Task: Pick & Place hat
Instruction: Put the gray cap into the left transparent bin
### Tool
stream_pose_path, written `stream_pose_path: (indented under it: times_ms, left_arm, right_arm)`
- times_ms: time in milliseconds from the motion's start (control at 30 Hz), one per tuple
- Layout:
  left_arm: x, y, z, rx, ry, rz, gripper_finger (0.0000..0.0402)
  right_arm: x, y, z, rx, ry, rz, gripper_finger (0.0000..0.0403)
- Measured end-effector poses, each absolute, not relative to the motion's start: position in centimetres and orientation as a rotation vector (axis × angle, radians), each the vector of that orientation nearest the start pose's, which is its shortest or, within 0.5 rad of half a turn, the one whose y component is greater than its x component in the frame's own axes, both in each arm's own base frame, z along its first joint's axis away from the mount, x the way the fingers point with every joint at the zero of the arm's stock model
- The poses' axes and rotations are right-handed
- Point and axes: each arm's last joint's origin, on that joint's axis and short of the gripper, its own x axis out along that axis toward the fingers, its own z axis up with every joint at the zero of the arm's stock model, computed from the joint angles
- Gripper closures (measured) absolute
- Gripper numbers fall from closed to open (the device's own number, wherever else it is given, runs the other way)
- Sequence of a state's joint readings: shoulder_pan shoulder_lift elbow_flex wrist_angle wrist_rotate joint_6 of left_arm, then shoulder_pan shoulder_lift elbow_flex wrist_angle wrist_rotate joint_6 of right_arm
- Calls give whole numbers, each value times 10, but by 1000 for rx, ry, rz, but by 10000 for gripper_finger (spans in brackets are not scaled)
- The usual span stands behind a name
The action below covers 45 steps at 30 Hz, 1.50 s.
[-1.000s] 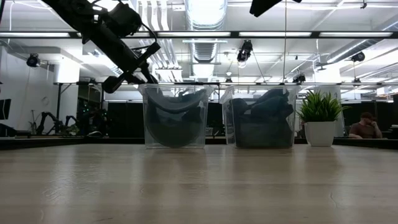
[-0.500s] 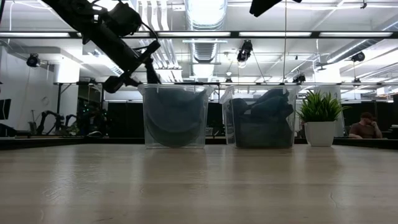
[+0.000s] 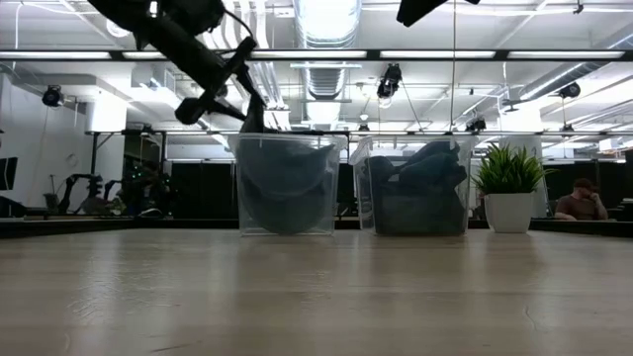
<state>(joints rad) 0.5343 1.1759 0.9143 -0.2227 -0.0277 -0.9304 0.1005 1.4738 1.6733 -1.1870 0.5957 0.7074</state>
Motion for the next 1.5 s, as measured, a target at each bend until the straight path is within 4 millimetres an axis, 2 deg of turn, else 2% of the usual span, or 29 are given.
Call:
stream_pose_path:
  times_ms: [200, 367, 700, 900, 1100, 1333, 1500]
  left_arm:
    - [218, 130, 297, -1028, 253, 757, 218]
    - [214, 128, 302, -1034, 224, 748, 218]
    - [200, 121, 334, -995, 212, 738, 218]
    - [201, 128, 346, -932, 200, 743, 218]
    - [206, 145, 332, -953, 268, 774, 218]
    - [223, 159, 304, -989, 404, 778, 218]
    - [234, 165, 290, -1012, 466, 761, 218]
  right_arm:
    - [274, 11, 397, 303, 721, -750, 324]
    - [274, 11, 397, 304, 719, -749, 321]
    - [275, 11, 398, 307, 706, -744, 333]
    - [275, 11, 398, 307, 706, -744, 332]
    - [275, 11, 398, 309, 706, -744, 324]
    - [275, 11, 398, 322, 701, -749, 328]
    - [275, 11, 398, 329, 699, -751, 335]
